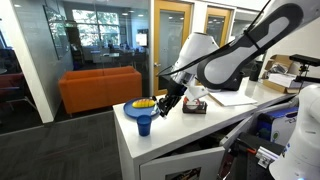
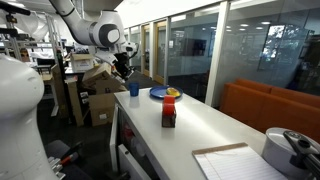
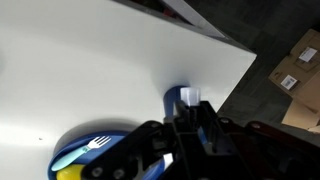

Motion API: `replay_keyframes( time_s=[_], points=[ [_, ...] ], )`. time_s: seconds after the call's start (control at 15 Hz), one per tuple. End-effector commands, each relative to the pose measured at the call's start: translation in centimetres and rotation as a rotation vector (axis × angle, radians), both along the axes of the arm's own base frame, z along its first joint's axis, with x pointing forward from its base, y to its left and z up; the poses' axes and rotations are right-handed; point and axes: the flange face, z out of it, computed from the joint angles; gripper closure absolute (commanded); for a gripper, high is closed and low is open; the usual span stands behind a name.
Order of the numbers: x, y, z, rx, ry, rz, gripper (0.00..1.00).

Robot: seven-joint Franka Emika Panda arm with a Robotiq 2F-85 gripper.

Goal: Put the marker in the blue cup

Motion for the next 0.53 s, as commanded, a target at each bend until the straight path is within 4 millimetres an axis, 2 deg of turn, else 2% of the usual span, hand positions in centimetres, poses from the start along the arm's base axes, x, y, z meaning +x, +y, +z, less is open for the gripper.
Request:
replay_keyframes(
  time_s=[0.0,0.2,0.47],
  points=[
    [1.4,0.8,-1.1,-0.021,-0.016,-0.031,0.95],
    [2.6,1.6,-1.5,-0.050,-0.018,-0.050,0.95],
    [4.0,3.3,-0.5,-0.082,-0.053,-0.061,0.95]
  ],
)
